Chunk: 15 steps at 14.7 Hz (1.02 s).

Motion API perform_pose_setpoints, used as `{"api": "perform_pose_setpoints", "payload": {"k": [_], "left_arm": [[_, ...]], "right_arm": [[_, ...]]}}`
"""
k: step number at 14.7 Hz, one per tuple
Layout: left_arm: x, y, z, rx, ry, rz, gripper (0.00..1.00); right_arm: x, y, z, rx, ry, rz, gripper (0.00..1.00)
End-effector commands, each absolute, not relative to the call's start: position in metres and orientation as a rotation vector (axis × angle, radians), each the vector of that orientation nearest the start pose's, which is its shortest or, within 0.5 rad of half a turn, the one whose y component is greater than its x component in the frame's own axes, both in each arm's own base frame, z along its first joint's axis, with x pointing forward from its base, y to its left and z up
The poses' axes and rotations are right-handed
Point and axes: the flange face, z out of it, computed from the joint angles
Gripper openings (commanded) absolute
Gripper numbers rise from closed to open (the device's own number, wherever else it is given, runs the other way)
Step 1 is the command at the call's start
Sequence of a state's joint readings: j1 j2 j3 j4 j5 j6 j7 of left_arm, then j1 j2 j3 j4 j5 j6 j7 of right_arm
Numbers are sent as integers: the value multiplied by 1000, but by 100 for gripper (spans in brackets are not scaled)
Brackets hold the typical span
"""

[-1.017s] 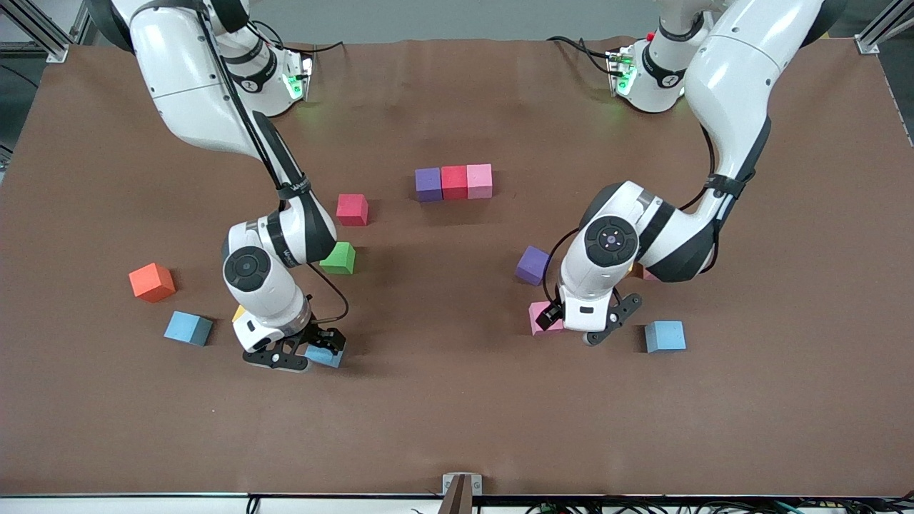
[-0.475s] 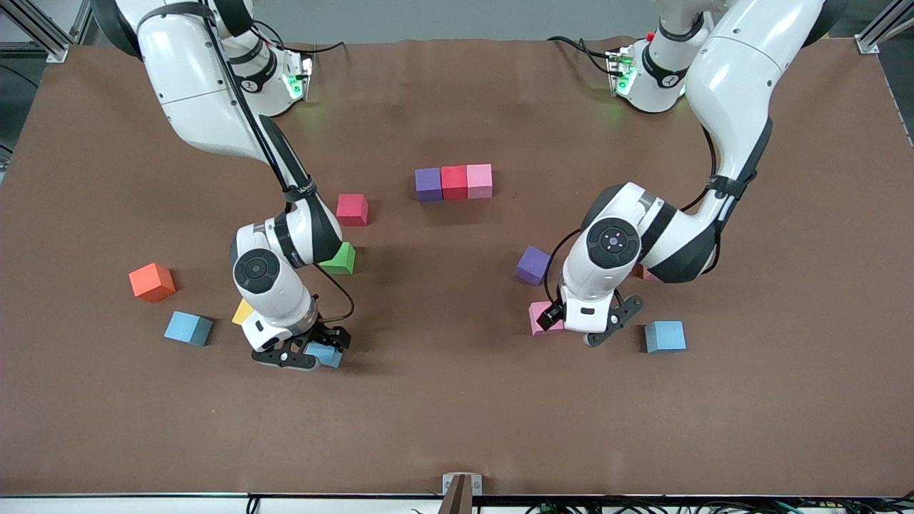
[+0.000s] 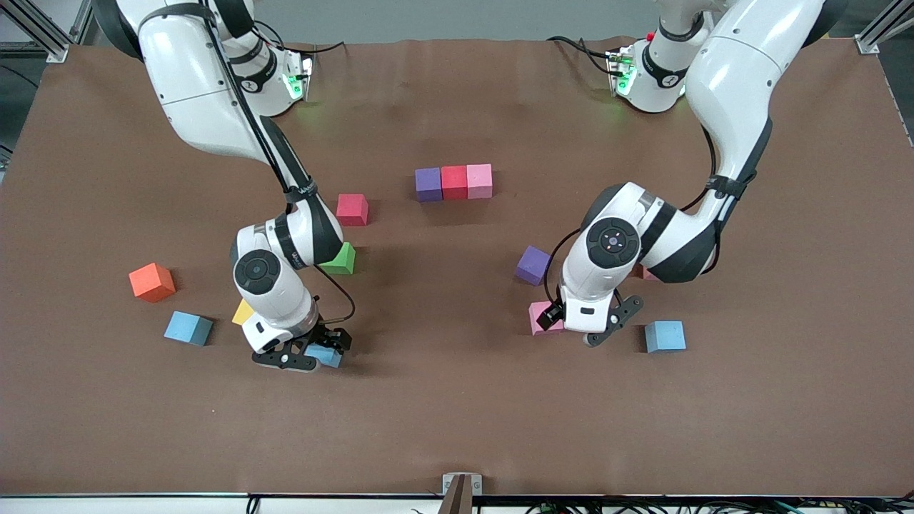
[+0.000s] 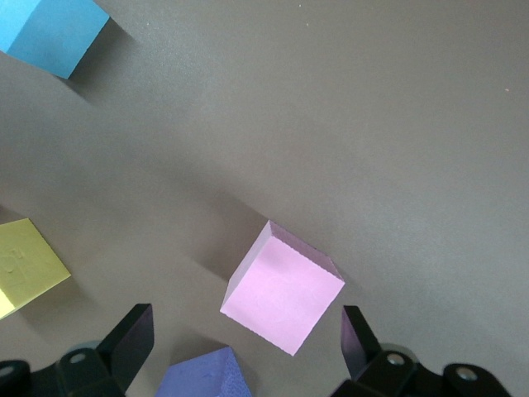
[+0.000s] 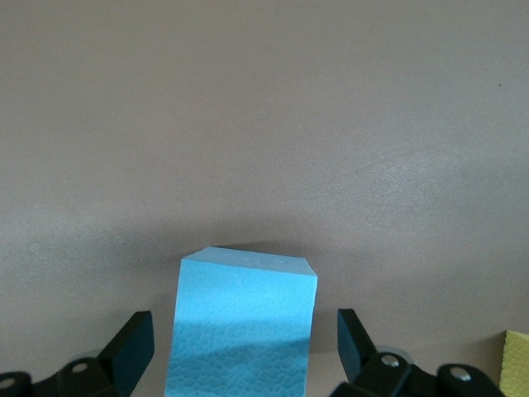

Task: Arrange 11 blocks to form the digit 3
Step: 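Grasp the light blue cube with the right gripper and lift it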

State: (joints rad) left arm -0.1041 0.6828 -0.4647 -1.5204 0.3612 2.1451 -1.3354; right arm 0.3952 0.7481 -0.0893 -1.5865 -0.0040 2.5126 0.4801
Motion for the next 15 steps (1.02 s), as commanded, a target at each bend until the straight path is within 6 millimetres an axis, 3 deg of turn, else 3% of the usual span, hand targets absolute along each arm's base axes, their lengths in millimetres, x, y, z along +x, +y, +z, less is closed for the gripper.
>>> {"api": "perform_pose_setpoints", "payload": {"k": [1, 6, 15], "left_arm": [[631, -322, 294, -2983, -1020, -18, 100], [631, -323, 294, -2983, -1020, -18, 100], [629, -325, 289, -2979, -1018, -9, 100]], "right_arm": [[683, 227, 205, -3135, 216, -250, 97], [691, 233, 224, -3112, 279, -163, 97], [697, 235, 219, -3114, 304, -83, 97]]}}
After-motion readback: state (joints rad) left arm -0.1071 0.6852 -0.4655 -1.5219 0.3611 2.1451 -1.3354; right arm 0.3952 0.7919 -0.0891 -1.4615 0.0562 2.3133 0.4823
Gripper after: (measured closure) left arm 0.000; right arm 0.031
